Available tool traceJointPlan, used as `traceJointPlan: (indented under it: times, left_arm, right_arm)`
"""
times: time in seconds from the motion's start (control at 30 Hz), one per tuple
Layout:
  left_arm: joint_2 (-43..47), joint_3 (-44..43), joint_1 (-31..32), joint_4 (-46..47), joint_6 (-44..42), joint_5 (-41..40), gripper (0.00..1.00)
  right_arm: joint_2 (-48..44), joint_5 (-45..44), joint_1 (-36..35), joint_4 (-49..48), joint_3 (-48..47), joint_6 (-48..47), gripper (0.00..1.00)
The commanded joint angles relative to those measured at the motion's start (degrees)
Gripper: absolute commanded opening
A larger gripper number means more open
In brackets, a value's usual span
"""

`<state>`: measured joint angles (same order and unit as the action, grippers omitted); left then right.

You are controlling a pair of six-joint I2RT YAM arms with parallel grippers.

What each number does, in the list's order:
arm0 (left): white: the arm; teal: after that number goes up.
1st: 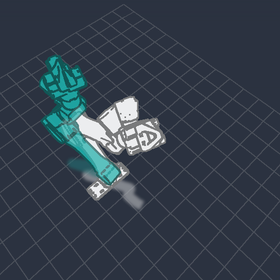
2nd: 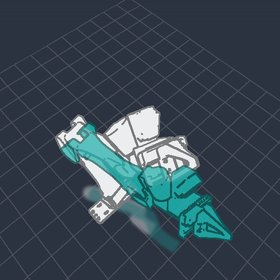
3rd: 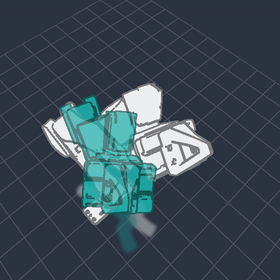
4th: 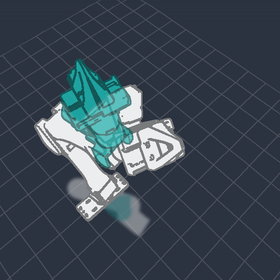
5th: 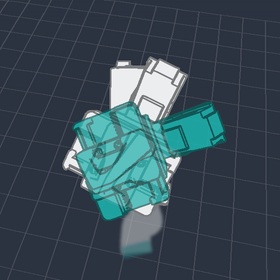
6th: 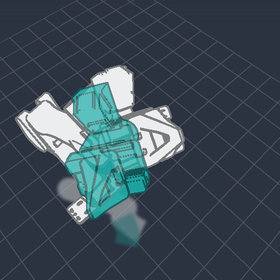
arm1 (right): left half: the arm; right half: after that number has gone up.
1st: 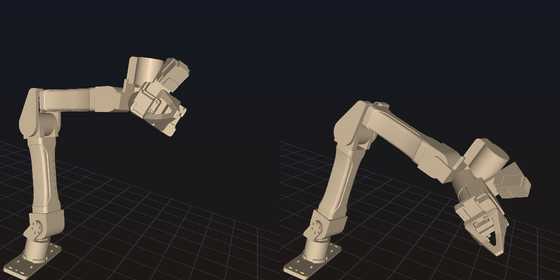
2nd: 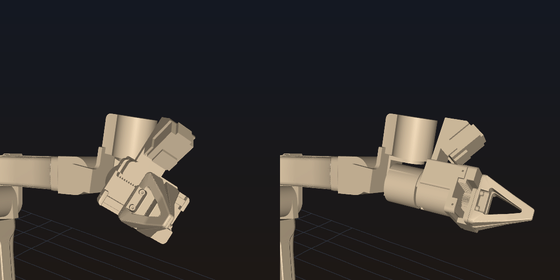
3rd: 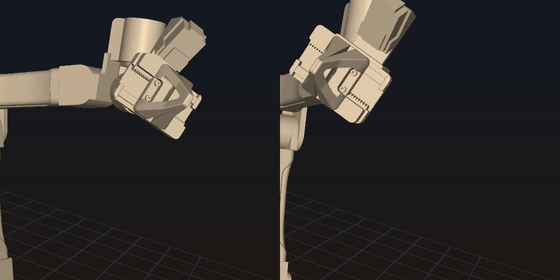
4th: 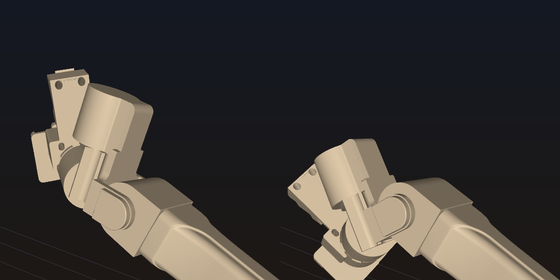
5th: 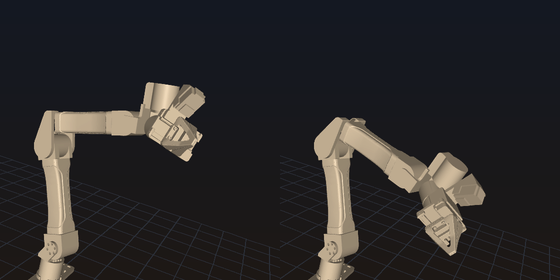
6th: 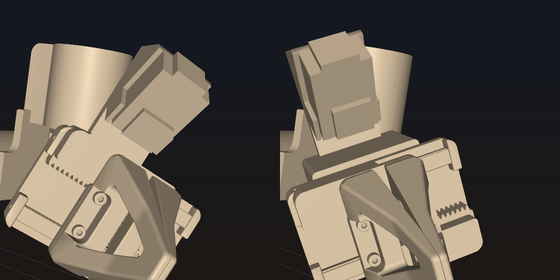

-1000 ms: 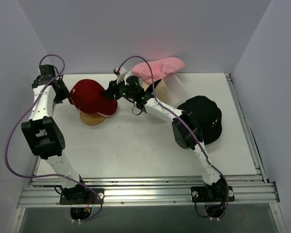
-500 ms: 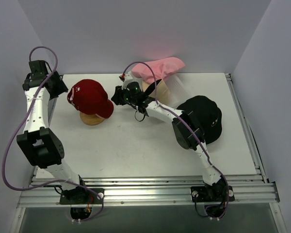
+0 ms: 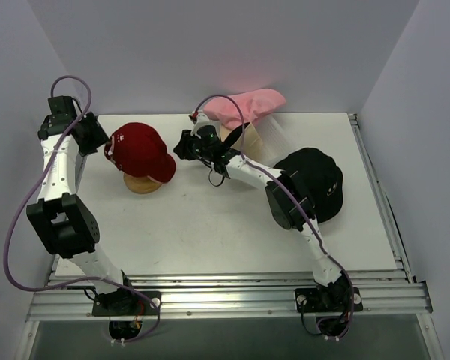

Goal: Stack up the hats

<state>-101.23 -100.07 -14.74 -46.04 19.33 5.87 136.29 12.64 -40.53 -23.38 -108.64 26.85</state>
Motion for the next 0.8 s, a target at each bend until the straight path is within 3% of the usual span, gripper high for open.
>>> traceJointPlan:
  times: [0.0,0.23,0.77]
  left_arm:
    - [-3.35,0.23,-0.37,1.92,1.23,-0.15,0.61]
    - [-6.96,0.58,-0.99,2.71,2.11,-3.14,0.6]
    - [-10.04,0.67,-1.17,3.41,2.11,-4.55,0.59]
  right_arm:
    - [2.57,0.36,0.19,-3.08,-3.51,2.76,0.26]
    - [8.46,1.77,-1.3,-1.68,-8.42,2.42,0.26]
    - [12.51,3.7,-3.32,-3.69,-10.54,3.91,0.25]
